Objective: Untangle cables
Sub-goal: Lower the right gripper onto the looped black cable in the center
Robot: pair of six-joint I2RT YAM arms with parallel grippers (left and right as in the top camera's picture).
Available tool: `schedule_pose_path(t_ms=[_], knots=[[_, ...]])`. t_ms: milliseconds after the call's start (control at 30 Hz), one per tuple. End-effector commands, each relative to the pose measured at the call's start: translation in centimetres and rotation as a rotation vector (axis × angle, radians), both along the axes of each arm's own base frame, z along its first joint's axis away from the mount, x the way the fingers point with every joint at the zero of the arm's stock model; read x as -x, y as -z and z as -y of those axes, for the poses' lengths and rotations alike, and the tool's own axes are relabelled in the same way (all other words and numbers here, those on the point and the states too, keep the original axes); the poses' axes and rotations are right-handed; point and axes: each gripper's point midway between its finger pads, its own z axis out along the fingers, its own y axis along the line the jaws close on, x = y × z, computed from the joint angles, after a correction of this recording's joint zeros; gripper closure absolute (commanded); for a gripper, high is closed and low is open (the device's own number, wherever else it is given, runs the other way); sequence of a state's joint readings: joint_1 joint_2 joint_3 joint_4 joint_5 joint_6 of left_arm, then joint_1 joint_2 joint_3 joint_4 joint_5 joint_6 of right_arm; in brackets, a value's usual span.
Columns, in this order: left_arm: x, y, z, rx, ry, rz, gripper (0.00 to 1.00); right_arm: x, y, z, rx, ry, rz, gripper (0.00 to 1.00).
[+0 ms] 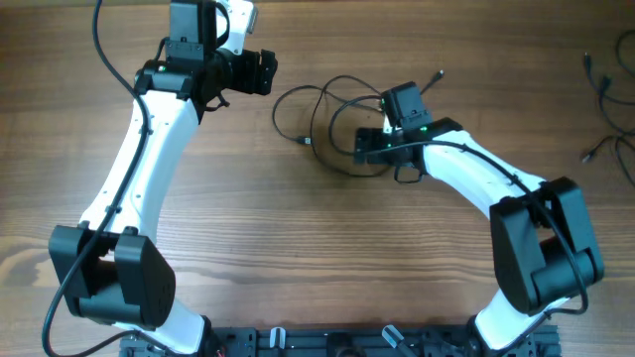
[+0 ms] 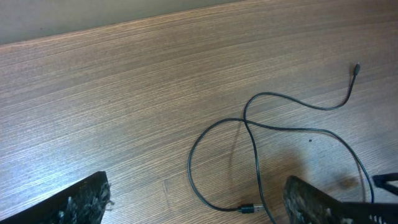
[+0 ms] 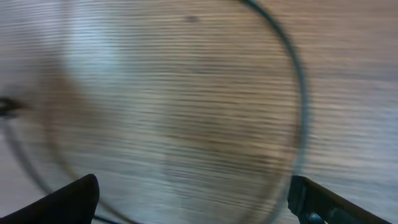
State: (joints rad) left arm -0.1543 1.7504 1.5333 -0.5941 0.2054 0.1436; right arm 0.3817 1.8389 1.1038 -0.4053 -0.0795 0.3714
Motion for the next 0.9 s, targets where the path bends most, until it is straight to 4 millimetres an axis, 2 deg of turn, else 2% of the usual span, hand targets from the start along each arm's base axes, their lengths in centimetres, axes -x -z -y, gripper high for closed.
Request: schedule_pose_path(t_ms=[0,267,533,733,867], knots=[[-0.1,0.2,-0.3,0.001,-0.018,-0.004,0.09,1.0,0.4,-3.1,-0.069,-0.137,-0.009,0.00],[-0.1,0.2,-0.3,0.001,-0.018,-0.004,0.09,1.3,0.1,-4.3,-0.105,-0.189,-0.001,0.00],[-0.1,0.2,-0.2,-0.009,-0.006,0.000,0.08,0.7,-0.6,-6.4,-0.175,-0.318,0.069,0.00],[-0.4,0.2,-1.6,-0.068,-0.060,0.012,0.09,0.0,2.7,-7.0,-0.195,-0.305,0.043,0.00],[-0.7,0.1,-2.6,-0.111,-0.106,0.024,0.09,-0.5,3.8,-7.4,-0.215,-0.292,0.046,0.00]])
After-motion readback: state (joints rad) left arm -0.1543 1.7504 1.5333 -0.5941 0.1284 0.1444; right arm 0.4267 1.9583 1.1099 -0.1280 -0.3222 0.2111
